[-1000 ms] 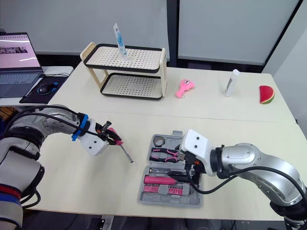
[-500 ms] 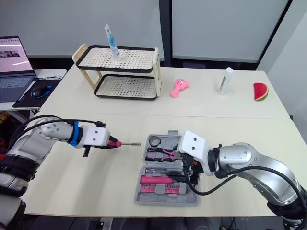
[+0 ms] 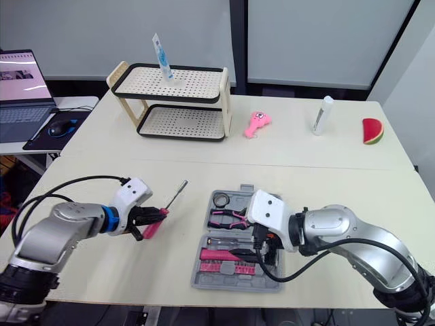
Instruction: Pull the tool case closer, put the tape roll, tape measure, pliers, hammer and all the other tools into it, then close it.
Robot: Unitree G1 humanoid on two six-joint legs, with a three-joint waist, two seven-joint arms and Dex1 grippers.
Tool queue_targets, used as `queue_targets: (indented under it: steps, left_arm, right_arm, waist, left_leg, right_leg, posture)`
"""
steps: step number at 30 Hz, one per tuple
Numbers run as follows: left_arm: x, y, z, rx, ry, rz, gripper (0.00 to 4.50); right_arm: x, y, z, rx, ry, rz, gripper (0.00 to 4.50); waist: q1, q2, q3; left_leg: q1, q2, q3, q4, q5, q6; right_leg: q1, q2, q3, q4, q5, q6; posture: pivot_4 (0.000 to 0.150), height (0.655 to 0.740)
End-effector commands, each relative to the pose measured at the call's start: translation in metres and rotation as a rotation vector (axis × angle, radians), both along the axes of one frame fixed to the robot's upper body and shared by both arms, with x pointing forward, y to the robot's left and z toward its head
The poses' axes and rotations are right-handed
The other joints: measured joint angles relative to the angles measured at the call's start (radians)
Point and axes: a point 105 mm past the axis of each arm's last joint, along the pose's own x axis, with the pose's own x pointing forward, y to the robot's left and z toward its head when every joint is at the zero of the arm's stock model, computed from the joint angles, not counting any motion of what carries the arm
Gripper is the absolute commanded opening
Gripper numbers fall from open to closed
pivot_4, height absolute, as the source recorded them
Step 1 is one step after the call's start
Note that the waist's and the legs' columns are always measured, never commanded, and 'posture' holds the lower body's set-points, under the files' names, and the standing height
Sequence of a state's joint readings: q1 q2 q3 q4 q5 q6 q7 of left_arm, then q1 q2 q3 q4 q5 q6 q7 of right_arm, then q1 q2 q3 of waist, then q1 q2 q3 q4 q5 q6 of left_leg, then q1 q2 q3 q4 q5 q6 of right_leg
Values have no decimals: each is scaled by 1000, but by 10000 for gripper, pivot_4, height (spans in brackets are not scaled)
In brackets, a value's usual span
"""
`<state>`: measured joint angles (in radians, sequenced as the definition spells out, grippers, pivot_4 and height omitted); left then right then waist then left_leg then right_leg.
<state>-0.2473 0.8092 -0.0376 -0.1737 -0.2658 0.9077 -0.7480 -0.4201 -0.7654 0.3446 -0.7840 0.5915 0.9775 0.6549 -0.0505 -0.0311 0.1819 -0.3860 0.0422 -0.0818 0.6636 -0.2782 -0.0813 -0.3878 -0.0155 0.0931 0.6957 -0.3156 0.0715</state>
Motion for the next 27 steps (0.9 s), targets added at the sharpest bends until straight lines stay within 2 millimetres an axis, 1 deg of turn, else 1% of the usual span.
queue_targets:
  steps: [1,4,8,11,15,19,21,23,25,27]
  left_arm:
    - [-1,2,2,-6,-8,99,5036]
    - [-5,-1,-3,-20,10,139,5036]
    - [-3,0,-11,-20,21,210,5035]
    - [-2,-1,-15,-21,25,226,5035]
    - [1,-8,-20,-62,31,207,5035]
    - [1,0,-30,-67,29,224,5035]
    - [0,0,-29,-90,14,213,12227]
    - [-3,0,-27,-118,1,197,17940]
    - [-6,2,-24,-133,-12,189,24558]
    - [-12,8,-14,-155,-52,173,30590]
  right_arm:
    - [3,5,9,8,-76,23,45000]
    - [6,7,10,19,-93,17,45000]
    - [7,9,10,26,-98,17,45000]
    - [7,11,10,33,-101,15,45000]
    - [9,12,11,44,-110,9,45000]
    - [9,12,11,45,-112,6,45000]
    - [9,12,11,44,-111,4,45000]
    - [9,12,12,44,-111,3,45000]
    - [9,11,12,45,-112,0,45000]
    - [8,10,14,53,-115,-4,45000]
  waist:
    - [0,0,0]
    - [0,0,0]
    - [0,0,0]
    - [0,0,0]
    - [1,1,1]
    - [4,3,1]
    - [2,3,1]
    - [2,3,1]
    - [3,3,1]
    - [0,3,1]
  left_leg:
    - [0,0,0,0,0,0]
    - [0,0,0,-1,0,0]
    - [0,0,0,-1,0,0]
    - [0,0,0,-2,0,0]
    - [0,0,1,-3,0,0]
    - [0,-1,1,-3,0,0]
    - [0,-1,1,-3,0,0]
    - [0,-1,1,-3,0,0]
    - [0,-1,1,-4,0,0]
    - [0,-1,1,-4,0,0]
  right_leg:
    - [0,0,0,0,0,0]
    - [0,0,0,-1,0,0]
    - [0,0,0,-2,0,0]
    - [1,-1,0,-4,0,0]
    - [1,-1,0,-5,0,-1]
    - [1,-2,0,-7,1,-1]
    - [2,-3,0,-8,1,-1]
    - [1,-2,0,-8,1,-1]
    - [1,-3,0,-9,1,-1]
    - [1,-3,0,-9,1,-1]
  posture:
    - [1500,7350]
    - [1500,7350]
    - [1500,7350]
    - [1500,7350]
    - [1500,7350]
    - [1500,7350]
    - [1500,7350]
    - [1500,7350]
    - [1500,7350]
    - [1500,7350]
